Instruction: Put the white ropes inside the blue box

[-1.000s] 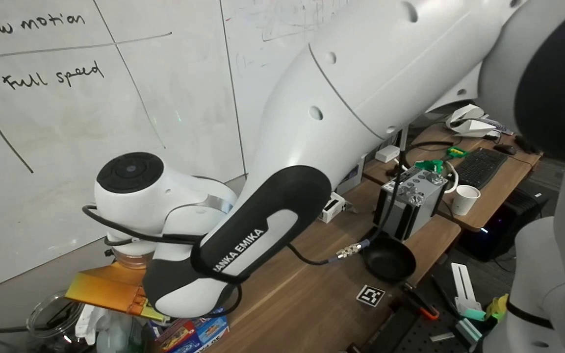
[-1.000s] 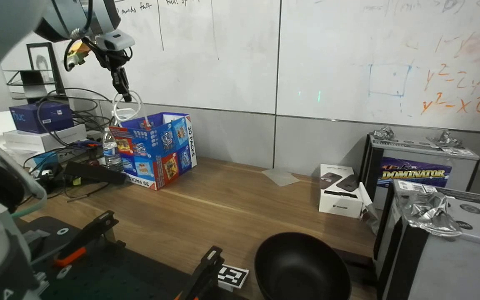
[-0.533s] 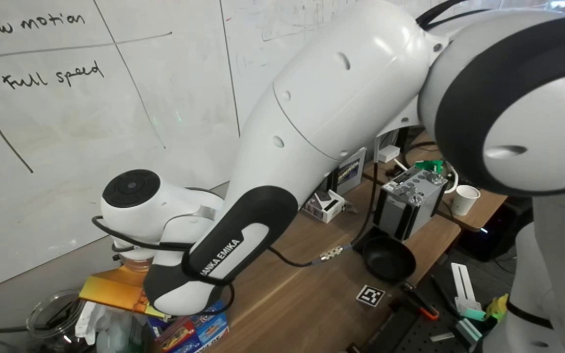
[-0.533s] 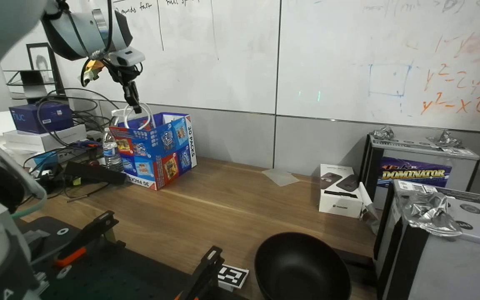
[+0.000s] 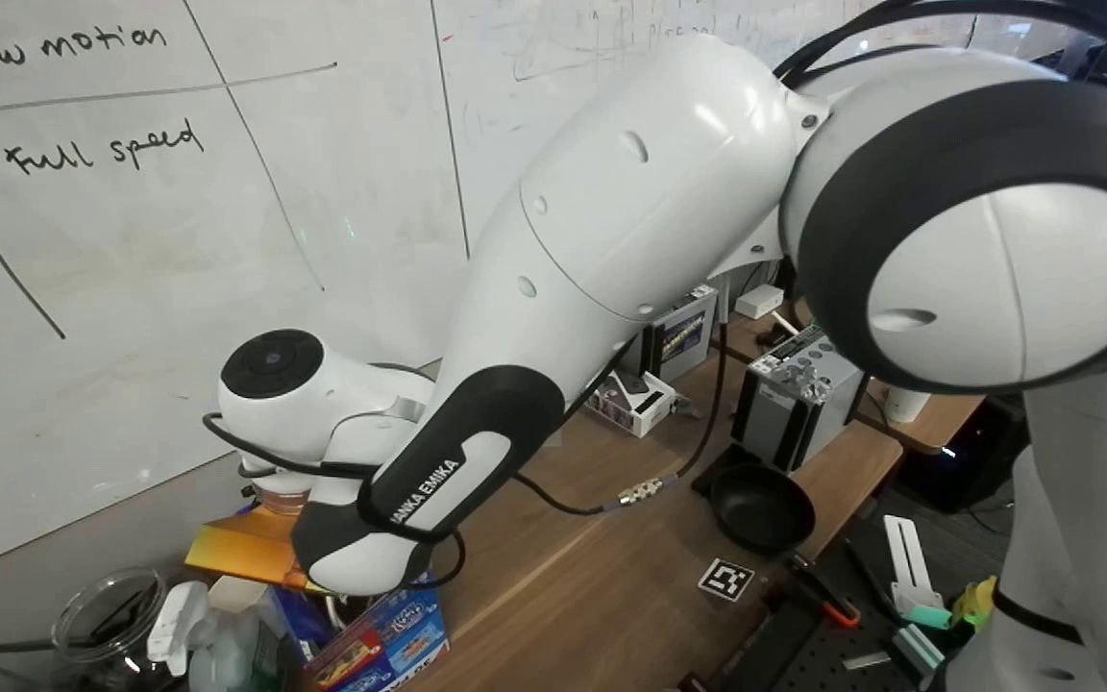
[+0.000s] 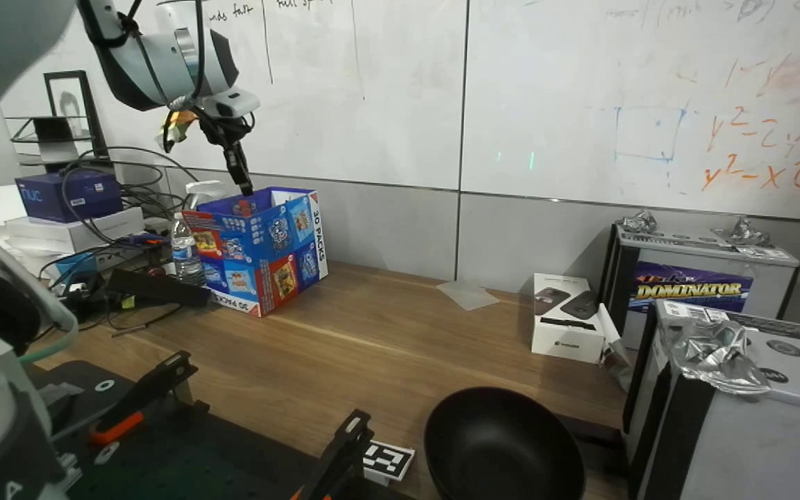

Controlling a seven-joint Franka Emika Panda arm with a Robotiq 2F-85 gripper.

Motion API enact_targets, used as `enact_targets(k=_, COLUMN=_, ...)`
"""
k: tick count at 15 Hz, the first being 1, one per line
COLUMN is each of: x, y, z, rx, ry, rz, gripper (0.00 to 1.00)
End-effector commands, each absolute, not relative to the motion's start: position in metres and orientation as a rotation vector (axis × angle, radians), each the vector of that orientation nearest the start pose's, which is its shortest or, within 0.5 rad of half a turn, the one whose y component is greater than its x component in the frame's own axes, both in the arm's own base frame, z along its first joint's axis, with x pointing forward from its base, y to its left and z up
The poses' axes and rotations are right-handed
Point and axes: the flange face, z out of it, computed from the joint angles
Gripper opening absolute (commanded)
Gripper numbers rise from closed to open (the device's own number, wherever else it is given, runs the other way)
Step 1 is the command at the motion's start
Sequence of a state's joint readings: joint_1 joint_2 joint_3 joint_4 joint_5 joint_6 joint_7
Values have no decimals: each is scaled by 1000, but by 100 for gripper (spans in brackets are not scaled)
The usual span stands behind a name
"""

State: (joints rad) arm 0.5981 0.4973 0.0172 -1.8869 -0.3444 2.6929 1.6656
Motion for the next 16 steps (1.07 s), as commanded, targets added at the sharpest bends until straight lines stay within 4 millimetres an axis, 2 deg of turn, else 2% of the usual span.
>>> enact_targets(k=1, x=543, y=369, z=285, rx=-2776, ry=947, rz=-450, gripper=58)
enact_targets(k=4, x=539, y=348, z=295, rx=-2866, ry=707, rz=-421, gripper=82)
enact_targets(k=6, x=531, y=330, z=311, rx=-2908, ry=547, rz=-407, gripper=99)
enact_targets(k=9, x=511, y=308, z=336, rx=-2966, ry=314, rz=-350, gripper=100)
enact_targets(k=16, x=471, y=262, z=374, rx=-3076, ry=-120, rz=86, gripper=100)
